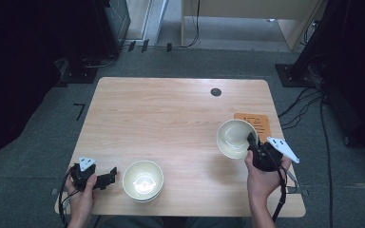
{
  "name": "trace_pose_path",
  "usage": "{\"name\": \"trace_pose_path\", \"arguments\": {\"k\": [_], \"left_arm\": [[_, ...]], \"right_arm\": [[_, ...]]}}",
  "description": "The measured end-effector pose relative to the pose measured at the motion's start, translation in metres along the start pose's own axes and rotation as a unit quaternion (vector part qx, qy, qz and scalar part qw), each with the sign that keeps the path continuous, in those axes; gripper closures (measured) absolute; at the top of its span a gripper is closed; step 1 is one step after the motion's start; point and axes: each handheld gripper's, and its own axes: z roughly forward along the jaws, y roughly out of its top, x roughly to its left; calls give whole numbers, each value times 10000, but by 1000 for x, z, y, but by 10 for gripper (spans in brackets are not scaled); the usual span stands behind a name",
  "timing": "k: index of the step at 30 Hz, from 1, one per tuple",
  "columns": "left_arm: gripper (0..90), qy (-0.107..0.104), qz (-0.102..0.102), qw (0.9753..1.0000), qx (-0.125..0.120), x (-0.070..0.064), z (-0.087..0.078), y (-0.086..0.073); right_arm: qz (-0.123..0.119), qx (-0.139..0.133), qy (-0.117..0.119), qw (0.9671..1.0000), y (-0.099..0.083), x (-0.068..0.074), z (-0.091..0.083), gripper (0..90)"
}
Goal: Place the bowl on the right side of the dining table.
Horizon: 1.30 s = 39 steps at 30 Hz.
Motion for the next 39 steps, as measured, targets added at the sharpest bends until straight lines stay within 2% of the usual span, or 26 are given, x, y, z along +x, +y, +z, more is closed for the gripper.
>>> {"name": "trace_pose_path", "arguments": {"k": [31,39], "left_arm": [[0,120,156,9998,81,-4,1,0],[0,145,174,9997,87,-5,2,0]], "right_arm": [[187,66,-409,9990,6,-35,15,826],[377,83,-499,9980,11,-48,21,826]]}}
